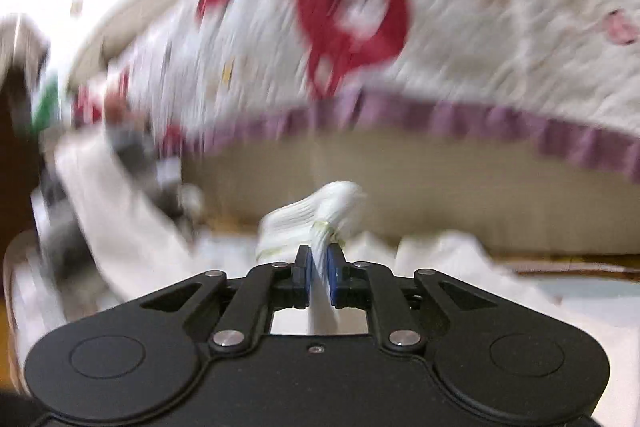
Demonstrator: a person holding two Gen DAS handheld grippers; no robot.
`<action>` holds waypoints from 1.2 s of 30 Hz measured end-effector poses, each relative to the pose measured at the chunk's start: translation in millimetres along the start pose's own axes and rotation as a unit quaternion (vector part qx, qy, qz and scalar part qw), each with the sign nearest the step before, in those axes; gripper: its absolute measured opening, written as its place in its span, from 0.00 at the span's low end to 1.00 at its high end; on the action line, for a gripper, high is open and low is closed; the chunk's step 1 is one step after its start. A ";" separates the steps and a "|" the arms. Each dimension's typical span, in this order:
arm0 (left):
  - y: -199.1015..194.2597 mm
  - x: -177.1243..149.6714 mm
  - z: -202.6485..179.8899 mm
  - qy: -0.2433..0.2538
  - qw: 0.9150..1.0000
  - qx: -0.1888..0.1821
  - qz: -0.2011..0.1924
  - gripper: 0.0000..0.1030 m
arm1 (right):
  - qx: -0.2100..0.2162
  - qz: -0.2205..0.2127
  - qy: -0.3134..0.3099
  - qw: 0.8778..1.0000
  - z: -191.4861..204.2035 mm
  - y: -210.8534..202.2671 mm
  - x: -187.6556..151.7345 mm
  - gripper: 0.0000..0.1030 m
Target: Fold clothes
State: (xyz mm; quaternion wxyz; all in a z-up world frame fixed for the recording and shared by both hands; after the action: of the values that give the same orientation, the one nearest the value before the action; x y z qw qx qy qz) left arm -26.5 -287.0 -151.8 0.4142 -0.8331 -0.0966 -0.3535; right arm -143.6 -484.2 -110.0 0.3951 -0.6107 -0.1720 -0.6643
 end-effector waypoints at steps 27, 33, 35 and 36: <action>57.1 3.8 -125.0 0.221 0.972 -0.040 -0.076 0.06 | -0.180 0.206 -0.134 0.952 -105.2 -119.1 -93.6 0.61; 64.3 21.1 -81.3 0.131 0.987 -0.050 -0.083 0.09 | -0.187 0.203 -0.056 0.960 -123.2 -115.9 -89.8 0.22; 79.1 20.9 -67.9 0.107 0.992 -0.042 -0.060 0.09 | -0.168 0.204 -0.047 0.963 -120.7 -115.4 -88.0 0.07; 79.9 21.2 -63.5 0.107 0.992 -0.039 -0.060 0.10 | -0.175 0.204 -0.061 0.961 -121.5 -111.8 -90.8 0.07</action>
State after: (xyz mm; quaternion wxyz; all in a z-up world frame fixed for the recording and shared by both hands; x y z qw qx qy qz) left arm -7.0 -388.9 -161.5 0.3674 -0.7989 -0.0877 -0.4682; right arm -313.1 -471.8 -191.3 0.3983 -0.7320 0.0512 -0.5504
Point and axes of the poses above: each gripper's, at about its wrist camera, not at the fingertips, and y roughly the way its jaws point, z to its left, x to its top, the point moved 1 cm from there along y, roughly the way its jaws point, and after that the axes turned 8 degrees about -z, right-handed, at the moved point
